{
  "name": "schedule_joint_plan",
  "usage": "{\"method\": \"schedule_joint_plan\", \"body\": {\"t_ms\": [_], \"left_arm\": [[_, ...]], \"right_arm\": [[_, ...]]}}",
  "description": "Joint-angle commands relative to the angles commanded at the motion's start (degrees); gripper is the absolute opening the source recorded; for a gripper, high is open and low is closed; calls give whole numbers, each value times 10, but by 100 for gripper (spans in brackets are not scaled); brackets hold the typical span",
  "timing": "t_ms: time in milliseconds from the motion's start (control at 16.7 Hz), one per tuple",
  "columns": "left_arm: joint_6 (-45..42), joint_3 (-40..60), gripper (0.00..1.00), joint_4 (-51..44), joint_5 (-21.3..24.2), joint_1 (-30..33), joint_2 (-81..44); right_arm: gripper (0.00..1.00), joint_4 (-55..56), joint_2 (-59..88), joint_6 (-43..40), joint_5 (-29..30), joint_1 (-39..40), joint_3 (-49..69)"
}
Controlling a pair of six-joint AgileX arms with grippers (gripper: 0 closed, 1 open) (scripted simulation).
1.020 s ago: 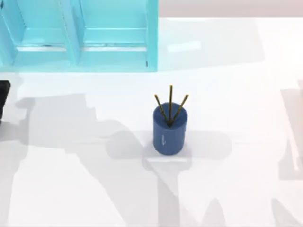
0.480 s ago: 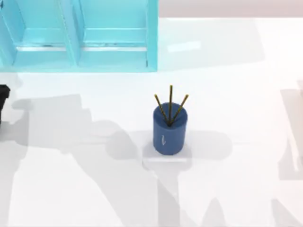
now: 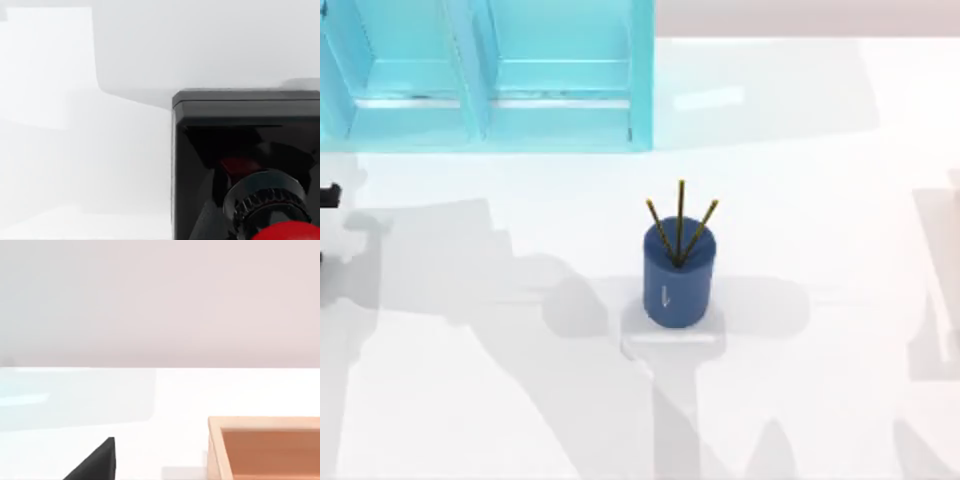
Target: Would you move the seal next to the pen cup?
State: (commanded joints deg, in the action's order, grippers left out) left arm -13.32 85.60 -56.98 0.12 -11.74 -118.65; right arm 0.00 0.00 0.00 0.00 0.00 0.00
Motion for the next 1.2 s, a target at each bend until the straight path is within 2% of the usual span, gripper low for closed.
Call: {"method": "schedule_joint_plan", "body": {"t_ms": [60, 120, 720, 900, 1200], "left_arm": [[0, 0, 2, 0, 0, 0, 0], [0, 0, 0, 0, 0, 0, 0], [8, 9, 0, -9, 0, 8, 1], [51, 66, 0, -67, 0, 50, 5], [154, 196, 0, -234, 0, 155, 23]], "right_arm": [[100, 0, 0, 0, 0, 0, 0], [100, 0, 0, 0, 0, 0, 0], [100, 0, 0, 0, 0, 0, 0], [100, 0, 0, 0, 0, 0, 0], [100, 0, 0, 0, 0, 0, 0]]}}
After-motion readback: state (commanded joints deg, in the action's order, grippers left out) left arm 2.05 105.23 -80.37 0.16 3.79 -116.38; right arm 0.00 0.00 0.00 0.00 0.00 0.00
